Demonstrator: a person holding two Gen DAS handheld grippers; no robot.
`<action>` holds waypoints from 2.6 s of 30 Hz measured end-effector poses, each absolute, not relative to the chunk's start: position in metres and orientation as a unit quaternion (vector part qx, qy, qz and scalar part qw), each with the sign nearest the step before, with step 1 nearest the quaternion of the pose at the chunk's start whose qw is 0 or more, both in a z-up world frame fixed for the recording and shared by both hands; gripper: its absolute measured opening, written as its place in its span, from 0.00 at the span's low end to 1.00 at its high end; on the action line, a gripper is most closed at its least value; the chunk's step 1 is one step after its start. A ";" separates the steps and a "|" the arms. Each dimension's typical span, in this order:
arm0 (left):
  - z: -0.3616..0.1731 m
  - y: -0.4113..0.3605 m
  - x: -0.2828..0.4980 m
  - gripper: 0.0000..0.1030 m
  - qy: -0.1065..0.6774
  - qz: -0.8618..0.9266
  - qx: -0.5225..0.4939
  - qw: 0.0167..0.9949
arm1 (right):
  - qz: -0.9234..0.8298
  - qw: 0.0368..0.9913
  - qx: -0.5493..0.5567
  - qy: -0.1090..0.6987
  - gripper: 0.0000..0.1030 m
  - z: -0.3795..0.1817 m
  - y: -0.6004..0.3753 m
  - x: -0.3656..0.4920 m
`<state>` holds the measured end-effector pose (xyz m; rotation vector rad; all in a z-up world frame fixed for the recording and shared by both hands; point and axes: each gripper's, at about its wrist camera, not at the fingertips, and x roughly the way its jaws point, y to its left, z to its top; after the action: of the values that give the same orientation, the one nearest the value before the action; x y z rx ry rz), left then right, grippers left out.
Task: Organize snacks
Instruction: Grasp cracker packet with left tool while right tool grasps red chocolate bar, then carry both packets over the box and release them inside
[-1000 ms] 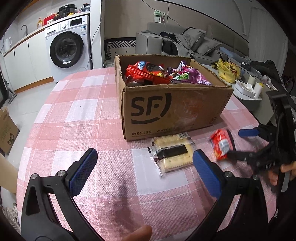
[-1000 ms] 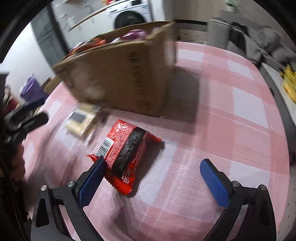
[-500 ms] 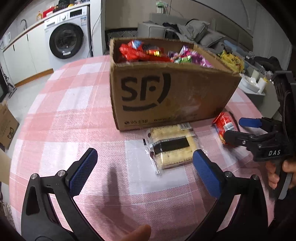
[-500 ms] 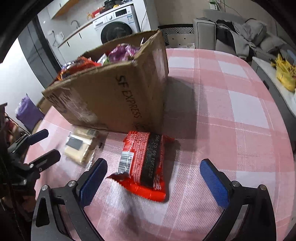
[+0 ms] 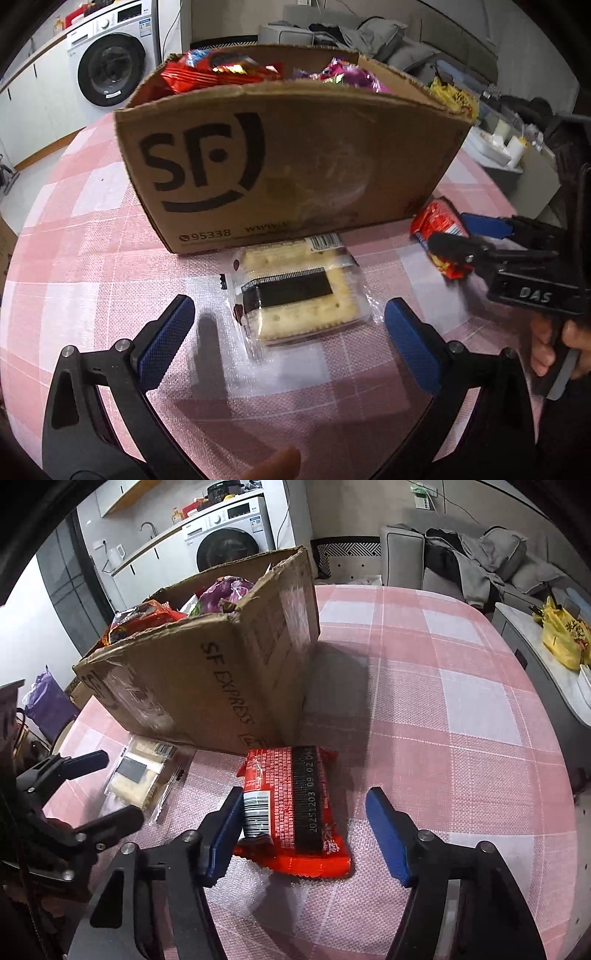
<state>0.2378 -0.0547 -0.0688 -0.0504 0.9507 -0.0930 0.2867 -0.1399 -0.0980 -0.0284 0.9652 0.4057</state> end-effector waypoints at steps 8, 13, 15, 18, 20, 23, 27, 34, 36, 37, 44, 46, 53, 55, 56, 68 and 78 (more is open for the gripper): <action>-0.079 -0.070 0.250 1.00 0.467 -0.025 -0.015 0.884 | 0.213 0.866 -0.010 0.452 0.44 -0.096 -0.142 0.284; -0.083 -0.085 0.258 1.00 0.471 -0.036 -0.010 0.881 | 0.227 0.863 -0.012 0.451 0.44 -0.094 -0.137 0.279; -0.086 -0.089 0.261 1.00 0.475 -0.033 -0.005 0.879 | 0.231 0.863 -0.011 0.449 0.44 -0.093 -0.137 0.277; -0.088 -0.097 0.264 0.94 0.472 -0.035 0.004 0.881 | 0.232 0.863 -0.009 0.449 0.44 -0.092 -0.138 0.277; -0.087 -0.101 0.265 0.86 0.466 -0.041 0.009 0.884 | 0.234 0.862 -0.004 0.450 0.44 -0.092 -0.139 0.278; -0.086 -0.110 0.265 0.71 0.454 -0.056 0.015 0.889 | 0.232 0.862 -0.004 0.450 0.44 -0.091 -0.140 0.278; -0.086 -0.115 0.263 0.61 0.444 -0.068 0.022 0.893 | 0.234 0.864 -0.001 0.446 0.44 -0.089 -0.140 0.277; -0.080 -0.110 0.250 0.58 0.429 -0.080 0.005 0.900 | 0.240 0.869 0.003 0.433 0.44 -0.080 -0.142 0.273; -0.074 -0.107 0.242 0.58 0.419 -0.084 0.002 0.904 | 0.243 0.871 0.002 0.426 0.44 -0.076 -0.142 0.271; -0.070 -0.099 0.236 0.58 0.415 -0.085 0.002 0.906 | 0.246 0.873 0.003 0.422 0.44 -0.074 -0.142 0.270; -0.039 -0.081 0.218 0.58 0.385 -0.084 -0.009 0.919 | 0.259 0.879 0.008 0.401 0.44 -0.058 -0.138 0.262; -0.029 -0.073 0.211 0.58 0.378 -0.084 -0.013 0.922 | 0.265 0.881 0.013 0.392 0.44 -0.050 -0.137 0.258; 0.014 -0.044 0.190 0.58 0.346 -0.068 -0.025 0.935 | 0.276 0.888 0.016 0.367 0.44 -0.025 -0.131 0.244; 0.024 -0.037 0.185 0.58 0.340 -0.062 -0.025 0.938 | 0.281 0.890 0.016 0.359 0.44 -0.018 -0.128 0.240; 0.029 -0.033 0.182 0.58 0.336 -0.060 -0.024 0.940 | 0.283 0.891 0.016 0.355 0.44 -0.015 -0.126 0.238; 0.070 -0.008 0.181 0.58 0.299 -0.050 -0.028 0.953 | 0.272 0.903 0.027 0.332 0.44 0.019 -0.111 0.237; 0.081 0.007 0.203 0.58 0.296 -0.056 -0.038 0.953 | 0.273 0.906 0.020 0.324 0.44 0.035 -0.105 0.248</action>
<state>0.2030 0.0067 0.0809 -0.0777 0.6012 -0.1144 0.2479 -0.1048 0.0346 0.0415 0.6700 0.5632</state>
